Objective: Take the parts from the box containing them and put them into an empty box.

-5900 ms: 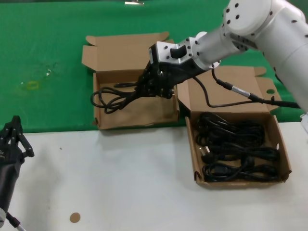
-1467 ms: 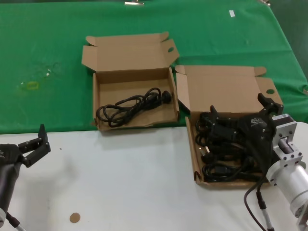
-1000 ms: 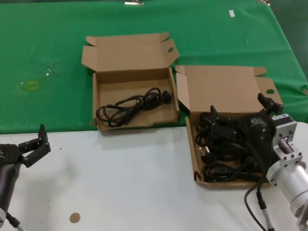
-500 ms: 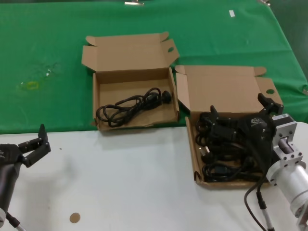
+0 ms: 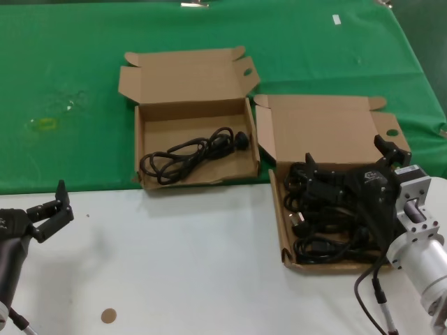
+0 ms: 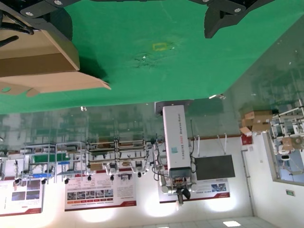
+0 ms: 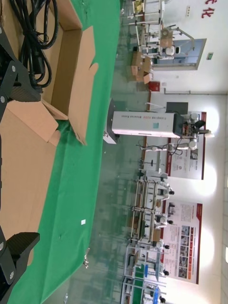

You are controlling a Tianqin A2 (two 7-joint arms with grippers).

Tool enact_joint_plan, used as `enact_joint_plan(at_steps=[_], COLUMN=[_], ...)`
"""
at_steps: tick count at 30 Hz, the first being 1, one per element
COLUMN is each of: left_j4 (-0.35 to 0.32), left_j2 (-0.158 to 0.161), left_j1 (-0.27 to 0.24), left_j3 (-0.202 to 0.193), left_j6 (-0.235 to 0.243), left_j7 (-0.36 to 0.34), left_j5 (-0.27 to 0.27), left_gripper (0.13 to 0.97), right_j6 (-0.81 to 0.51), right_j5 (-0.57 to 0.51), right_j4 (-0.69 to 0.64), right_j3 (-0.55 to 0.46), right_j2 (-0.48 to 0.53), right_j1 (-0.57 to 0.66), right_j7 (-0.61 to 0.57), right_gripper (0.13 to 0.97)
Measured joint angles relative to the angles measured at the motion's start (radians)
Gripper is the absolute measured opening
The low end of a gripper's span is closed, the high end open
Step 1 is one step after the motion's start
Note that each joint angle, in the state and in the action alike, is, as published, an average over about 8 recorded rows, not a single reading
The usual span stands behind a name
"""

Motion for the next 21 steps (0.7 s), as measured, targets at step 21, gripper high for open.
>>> enact_joint_plan(at_steps=[21], left_j4=[0.0], left_j2=[0.0], left_j1=[0.0], left_j3=[0.0], left_j6=[0.0], left_j7=[0.0], left_j5=[0.0], left_gripper=[0.966], right_j6=[0.0], right_j5=[0.0], right_j4=[0.0], right_j3=[0.0], right_j2=[0.0], right_j1=[0.0], right_j7=[0.0], right_gripper=[0.966])
